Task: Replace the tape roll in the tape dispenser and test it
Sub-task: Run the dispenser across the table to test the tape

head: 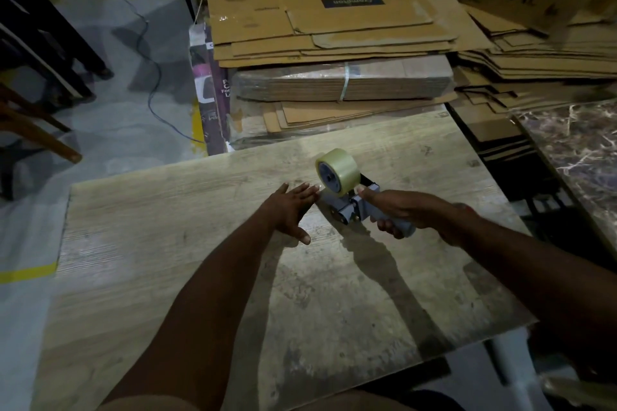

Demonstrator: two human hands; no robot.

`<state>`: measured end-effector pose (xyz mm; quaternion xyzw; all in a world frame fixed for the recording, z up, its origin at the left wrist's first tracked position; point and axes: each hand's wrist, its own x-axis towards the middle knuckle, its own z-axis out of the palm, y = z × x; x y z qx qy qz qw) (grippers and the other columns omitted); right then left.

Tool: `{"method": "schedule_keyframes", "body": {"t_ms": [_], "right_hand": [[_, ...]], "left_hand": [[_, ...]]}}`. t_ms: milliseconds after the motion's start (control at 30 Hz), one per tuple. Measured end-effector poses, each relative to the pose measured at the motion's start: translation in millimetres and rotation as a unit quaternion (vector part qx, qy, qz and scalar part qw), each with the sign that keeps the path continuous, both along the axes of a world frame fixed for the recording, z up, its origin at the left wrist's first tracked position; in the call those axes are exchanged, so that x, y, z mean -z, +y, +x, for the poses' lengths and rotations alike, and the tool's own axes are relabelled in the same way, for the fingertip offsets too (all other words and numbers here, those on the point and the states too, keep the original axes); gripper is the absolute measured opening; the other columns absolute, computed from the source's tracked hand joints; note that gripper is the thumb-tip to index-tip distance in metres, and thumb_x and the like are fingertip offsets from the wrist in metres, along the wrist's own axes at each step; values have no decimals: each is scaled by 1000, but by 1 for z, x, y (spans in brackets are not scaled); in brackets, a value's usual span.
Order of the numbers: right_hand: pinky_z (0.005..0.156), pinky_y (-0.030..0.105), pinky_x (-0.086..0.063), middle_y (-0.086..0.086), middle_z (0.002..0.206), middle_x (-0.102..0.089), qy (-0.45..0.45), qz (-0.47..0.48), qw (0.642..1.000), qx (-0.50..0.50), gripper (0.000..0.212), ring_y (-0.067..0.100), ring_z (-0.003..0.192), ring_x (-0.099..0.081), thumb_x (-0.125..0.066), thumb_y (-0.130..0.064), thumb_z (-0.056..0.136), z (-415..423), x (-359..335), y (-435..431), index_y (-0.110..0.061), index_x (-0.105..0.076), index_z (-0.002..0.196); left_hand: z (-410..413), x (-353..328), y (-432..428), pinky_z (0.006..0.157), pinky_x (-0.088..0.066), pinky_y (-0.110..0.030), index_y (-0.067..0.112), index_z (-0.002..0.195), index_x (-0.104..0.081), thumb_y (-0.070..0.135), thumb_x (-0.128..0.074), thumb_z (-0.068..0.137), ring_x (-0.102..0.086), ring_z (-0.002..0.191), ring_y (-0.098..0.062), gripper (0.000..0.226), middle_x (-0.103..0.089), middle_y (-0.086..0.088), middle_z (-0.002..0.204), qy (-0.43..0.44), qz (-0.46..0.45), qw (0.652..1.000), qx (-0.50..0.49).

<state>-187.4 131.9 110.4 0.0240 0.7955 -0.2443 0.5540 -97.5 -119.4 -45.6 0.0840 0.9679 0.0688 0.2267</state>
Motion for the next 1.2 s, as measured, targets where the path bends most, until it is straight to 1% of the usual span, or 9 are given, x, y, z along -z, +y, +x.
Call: {"method": "schedule_keyframes", "body": {"t_ms": [233, 433, 600, 667, 767, 867, 1033, 1133, 1200], "right_hand": [[47, 20, -28, 0, 54, -39, 7, 15, 999, -47, 72, 10, 46, -31, -26, -80, 89, 2, -10, -11, -12, -48, 97], [42, 15, -26, 1, 55, -34, 24, -13, 998, -50, 61, 10, 45, -29, -28, -71, 96, 8, -16, -3, -14, -44, 78], [40, 14, -30, 3, 61, -38, 13, -1, 999, -48, 68, 11, 49, -33, -31, -75, 92, 9, -10, 5, -10, -51, 94], [43, 16, -30, 2, 59, -39, 6, 6, 998, -61, 71, 11, 48, -33, -27, -77, 91, 5, -11, 2, -10, -50, 90], [49, 21, -25, -1, 49, -38, -6, 30, 997, -67, 71, 10, 44, -31, -23, -79, 89, -2, -12, -3, -14, -47, 76], [49, 21, -26, -1, 55, -39, -8, 62, 996, -65, 69, 10, 48, -32, -27, -82, 86, -3, -10, -12, -17, -46, 75], [45, 20, -29, 0, 60, -41, -21, 109, 992, -63, 62, 10, 52, -33, -34, -73, 92, -6, -13, -35, -14, -52, 83], [49, 21, -31, 2, 56, -47, -24, 111, 991, -77, 51, 10, 53, -36, -40, -52, 101, -12, -27, -49, -10, -55, 77], [53, 21, -33, 5, 50, -53, -40, 93, 992, -76, 49, 12, 56, -39, -44, -37, 102, -15, -38, -55, -4, -60, 69]], "left_hand": [[2, -3, 8, 125, 4, -60, 19, 167, -4, 86, -67, 70, 8, 160, -22, 134, 8, -1, 174, -17, -9, 999, -30], [2, -11, 15, 125, 2, -63, 24, 166, 3, 76, -75, 71, 8, 160, -24, 134, 8, 2, 174, -31, -26, 998, -43], [-3, -11, 22, 124, -3, -67, 23, 166, 3, 74, -79, 70, 9, 160, -26, 136, 9, 1, 174, -52, -40, 997, -48], [-3, -13, 22, 124, -3, -68, 23, 166, 3, 73, -79, 70, 10, 160, -26, 136, 10, 2, 174, -59, -41, 996, -53], [-4, -15, 24, 123, -3, -69, 23, 166, 2, 72, -80, 70, 10, 160, -26, 136, 10, 3, 174, -65, -45, 995, -55], [-4, -18, 27, 123, -1, -68, 25, 166, -3, 68, -81, 72, 12, 159, -26, 130, 7, 2, 174, -74, -45, 994, -64], [-2, -23, 27, 123, 0, -70, 25, 166, -5, 66, -82, 73, 12, 159, -28, 127, 6, 2, 174, -65, -26, 996, -54], [-1, -20, 22, 121, 4, -70, 24, 166, -7, 68, -80, 73, 11, 159, -28, 126, 5, 0, 174, -56, -11, 997, -52], [0, -19, 22, 121, 5, -71, 23, 166, -10, 68, -80, 74, 9, 160, -25, 124, 4, -1, 174, -52, -4, 997, -52]]}}
